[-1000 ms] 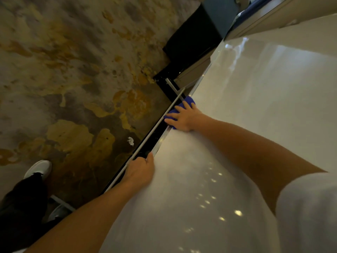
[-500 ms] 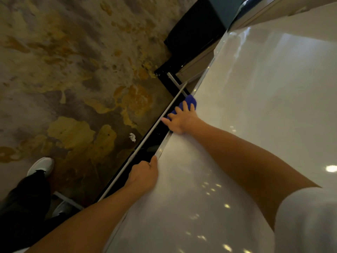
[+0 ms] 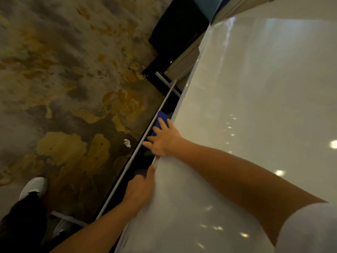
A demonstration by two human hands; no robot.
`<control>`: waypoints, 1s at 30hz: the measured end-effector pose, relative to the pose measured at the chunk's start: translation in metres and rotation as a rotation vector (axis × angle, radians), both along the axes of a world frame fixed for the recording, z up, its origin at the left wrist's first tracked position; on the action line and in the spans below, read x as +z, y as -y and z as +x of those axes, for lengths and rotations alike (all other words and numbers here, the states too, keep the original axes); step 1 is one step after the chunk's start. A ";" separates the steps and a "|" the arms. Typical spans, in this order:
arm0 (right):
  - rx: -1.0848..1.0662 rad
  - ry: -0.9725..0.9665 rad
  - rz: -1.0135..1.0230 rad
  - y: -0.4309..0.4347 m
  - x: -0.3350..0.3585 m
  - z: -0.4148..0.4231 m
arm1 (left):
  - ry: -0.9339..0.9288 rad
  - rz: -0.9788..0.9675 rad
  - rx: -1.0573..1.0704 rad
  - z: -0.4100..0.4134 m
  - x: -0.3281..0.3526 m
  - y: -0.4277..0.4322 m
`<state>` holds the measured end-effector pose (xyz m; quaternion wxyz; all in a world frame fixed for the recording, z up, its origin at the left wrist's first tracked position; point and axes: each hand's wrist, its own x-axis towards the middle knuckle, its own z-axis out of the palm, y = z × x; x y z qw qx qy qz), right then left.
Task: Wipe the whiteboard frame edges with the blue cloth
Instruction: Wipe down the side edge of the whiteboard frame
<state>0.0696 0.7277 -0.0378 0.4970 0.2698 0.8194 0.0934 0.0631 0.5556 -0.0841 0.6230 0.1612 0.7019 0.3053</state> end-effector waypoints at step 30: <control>-0.320 -0.218 0.374 -0.108 -0.002 -0.010 | 0.532 -0.201 0.023 -0.021 -0.005 -0.165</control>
